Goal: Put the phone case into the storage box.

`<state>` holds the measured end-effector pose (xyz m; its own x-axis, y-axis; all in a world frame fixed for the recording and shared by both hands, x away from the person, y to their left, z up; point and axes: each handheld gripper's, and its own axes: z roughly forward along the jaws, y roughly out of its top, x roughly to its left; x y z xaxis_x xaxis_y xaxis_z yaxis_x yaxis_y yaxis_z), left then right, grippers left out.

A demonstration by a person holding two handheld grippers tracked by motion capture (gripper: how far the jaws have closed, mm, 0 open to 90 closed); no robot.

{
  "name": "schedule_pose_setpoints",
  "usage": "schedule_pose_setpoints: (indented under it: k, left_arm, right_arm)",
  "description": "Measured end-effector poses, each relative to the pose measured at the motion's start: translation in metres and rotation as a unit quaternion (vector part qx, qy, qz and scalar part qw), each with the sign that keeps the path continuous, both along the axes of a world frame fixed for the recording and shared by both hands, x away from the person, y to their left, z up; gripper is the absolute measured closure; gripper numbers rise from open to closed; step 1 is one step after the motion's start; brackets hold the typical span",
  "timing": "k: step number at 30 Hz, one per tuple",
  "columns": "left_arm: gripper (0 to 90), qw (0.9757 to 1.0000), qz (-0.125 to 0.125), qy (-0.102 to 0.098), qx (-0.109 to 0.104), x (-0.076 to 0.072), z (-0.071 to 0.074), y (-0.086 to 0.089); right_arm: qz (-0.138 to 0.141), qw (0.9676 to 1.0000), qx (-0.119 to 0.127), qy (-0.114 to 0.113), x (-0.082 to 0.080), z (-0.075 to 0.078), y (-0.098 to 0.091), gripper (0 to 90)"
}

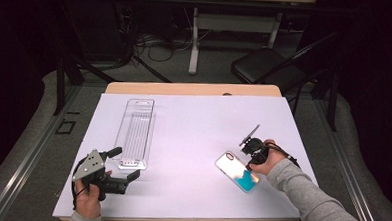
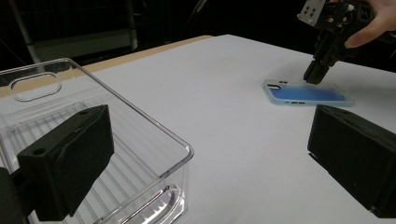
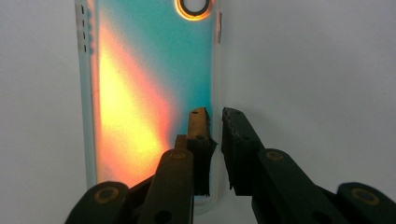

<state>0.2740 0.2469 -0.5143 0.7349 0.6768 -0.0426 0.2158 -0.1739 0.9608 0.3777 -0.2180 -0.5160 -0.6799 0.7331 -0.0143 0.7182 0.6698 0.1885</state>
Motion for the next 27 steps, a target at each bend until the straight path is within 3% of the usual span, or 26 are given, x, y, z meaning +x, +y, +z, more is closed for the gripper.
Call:
schedule_pose_setpoints:
  k: [9, 11, 18, 27]
  left_arm:
    - [0.4, 1.0000, 0.000, 0.000, 0.000, 0.0001, -0.0002, -0.0002]
    - [0.4, 1.0000, 0.000, 0.001, 0.001, 0.0001, -0.0001, -0.0002]
    - [0.4, 1.0000, 0.001, 0.001, 0.000, 0.0002, -0.0002, 0.0000]
    - [0.4, 1.0000, 0.001, 0.001, 0.000, 0.0003, -0.0004, -0.0001]
  right_arm:
    - [0.009, 0.9997, -0.018, 0.010, 0.0006, -0.0047, 0.0014, 82.5]
    - [0.003, 1.0000, -0.008, 0.006, 0.0000, -0.0073, 0.0016, 83.0]
    - [0.011, 0.9994, -0.030, 0.016, 0.0014, -0.0050, 0.0017, 86.2]
    - [0.007, 0.9996, -0.026, 0.013, 0.0015, -0.0060, 0.0016, 87.3]
